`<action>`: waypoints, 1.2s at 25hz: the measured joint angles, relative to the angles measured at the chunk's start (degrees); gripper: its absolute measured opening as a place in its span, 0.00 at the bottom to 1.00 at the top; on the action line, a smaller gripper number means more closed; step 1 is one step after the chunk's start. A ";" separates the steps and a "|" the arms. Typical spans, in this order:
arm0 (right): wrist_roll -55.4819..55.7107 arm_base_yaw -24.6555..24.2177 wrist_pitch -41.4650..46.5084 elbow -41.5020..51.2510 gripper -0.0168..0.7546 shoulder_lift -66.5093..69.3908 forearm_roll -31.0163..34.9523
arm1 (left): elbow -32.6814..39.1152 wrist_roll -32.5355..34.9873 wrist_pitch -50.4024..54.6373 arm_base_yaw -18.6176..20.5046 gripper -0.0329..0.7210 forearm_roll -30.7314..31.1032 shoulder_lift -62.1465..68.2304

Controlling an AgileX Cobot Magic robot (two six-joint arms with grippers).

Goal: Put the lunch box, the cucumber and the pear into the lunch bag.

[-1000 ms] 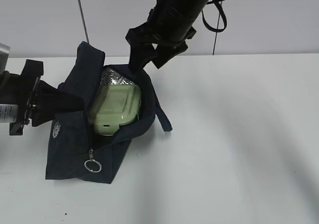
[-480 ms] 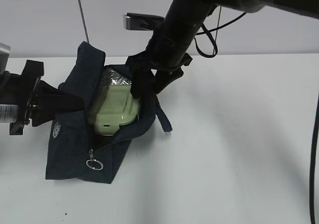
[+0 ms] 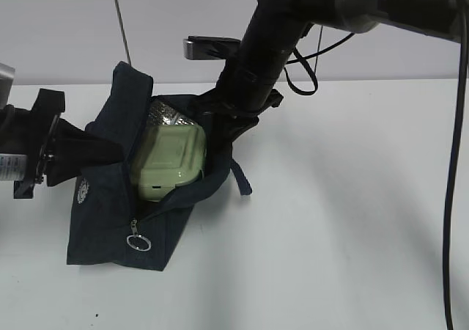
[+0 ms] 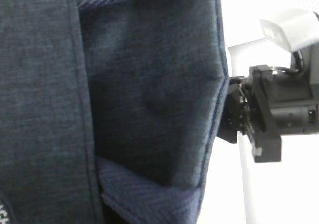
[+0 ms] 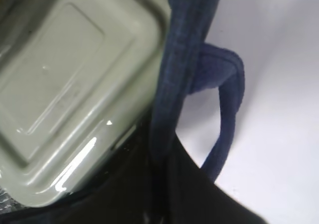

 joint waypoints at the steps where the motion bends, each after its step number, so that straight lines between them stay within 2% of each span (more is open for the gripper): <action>1: 0.00 0.00 0.00 0.00 0.03 0.00 -1.02 | 0.00 0.00 0.00 0.00 0.02 -0.22 0.00; 4: 0.47 0.00 0.00 0.00 0.03 -1.31 -4.64 | 0.00 0.54 0.00 -0.07 0.02 -1.75 0.00; 7: 1.41 0.20 0.35 0.00 0.03 -4.66 -9.31 | -0.36 3.16 -0.92 -1.92 0.02 -4.03 0.00; 12: 4.37 0.20 2.31 0.00 0.03 -11.79 -20.16 | -4.00 3.86 -5.62 -10.66 0.02 -6.78 0.47; 16: 5.36 0.20 2.91 0.00 0.03 -16.73 -23.68 | -8.13 3.91 -9.49 -17.71 0.02 -7.40 1.53; 18: 5.86 0.20 3.13 0.00 0.03 -17.94 -24.20 | -9.65 3.91 -11.21 -19.74 0.02 -7.63 1.99; 23: 6.45 0.09 2.63 6.42 0.03 -19.05 -24.41 | -10.27 4.01 -13.60 -20.76 0.02 -7.28 2.29; 27: 6.52 0.09 2.35 12.94 0.03 -19.05 -24.30 | -10.27 4.01 -14.50 -20.83 0.02 -4.21 2.52; 30: 6.52 0.09 2.27 14.32 0.03 -19.05 -24.07 | -10.27 4.01 -14.41 -20.89 0.02 -2.20 3.83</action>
